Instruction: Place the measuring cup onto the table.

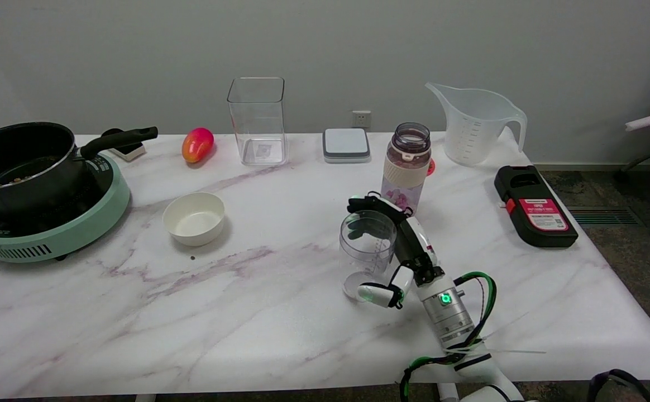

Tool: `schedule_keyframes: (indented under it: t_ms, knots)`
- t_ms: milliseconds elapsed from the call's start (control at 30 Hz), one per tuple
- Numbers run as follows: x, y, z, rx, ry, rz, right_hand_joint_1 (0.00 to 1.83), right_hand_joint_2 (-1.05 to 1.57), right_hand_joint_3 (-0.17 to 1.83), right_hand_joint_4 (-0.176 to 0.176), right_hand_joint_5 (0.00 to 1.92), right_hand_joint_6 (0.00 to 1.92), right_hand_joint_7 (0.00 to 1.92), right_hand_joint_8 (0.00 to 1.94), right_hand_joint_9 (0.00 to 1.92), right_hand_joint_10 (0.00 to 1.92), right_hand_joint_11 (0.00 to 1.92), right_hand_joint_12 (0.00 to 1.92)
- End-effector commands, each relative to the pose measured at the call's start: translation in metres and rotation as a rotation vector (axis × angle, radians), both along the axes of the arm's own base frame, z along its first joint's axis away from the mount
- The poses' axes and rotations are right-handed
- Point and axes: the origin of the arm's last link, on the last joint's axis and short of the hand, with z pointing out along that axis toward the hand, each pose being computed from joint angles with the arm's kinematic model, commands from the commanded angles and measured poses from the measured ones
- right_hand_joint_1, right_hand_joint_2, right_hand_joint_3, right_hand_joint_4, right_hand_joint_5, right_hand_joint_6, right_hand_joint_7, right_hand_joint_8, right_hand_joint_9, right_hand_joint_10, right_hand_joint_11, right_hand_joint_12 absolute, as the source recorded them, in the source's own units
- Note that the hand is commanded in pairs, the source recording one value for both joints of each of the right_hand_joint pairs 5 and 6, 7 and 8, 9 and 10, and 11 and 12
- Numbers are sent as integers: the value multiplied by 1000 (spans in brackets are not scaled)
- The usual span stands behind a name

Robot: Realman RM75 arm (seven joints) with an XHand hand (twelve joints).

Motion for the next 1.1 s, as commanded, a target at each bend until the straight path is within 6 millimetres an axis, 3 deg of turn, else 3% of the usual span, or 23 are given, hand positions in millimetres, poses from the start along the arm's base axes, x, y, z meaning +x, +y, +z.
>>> schedule_keyframes:
  t_ms: [33, 300, 667, 1100]
  knots:
    - [-1, 3, 17, -7, 21, -22, 1330, -614, 1406, 0, 547, 547, 577, 577, 745, 745, 836, 836]
    - [-1, 5, 32, -33, 20, -30, 1320, -671, 1429, 0, 514, 514, 575, 575, 744, 744, 830, 830]
    - [4, 11, 68, -90, 19, -29, 1314, -718, 1387, 0, 468, 468, 566, 566, 748, 748, 824, 824]
    - [12, 33, 125, -189, -13, -12, 1310, -780, 1334, 0, 408, 408, 568, 568, 761, 761, 813, 813]
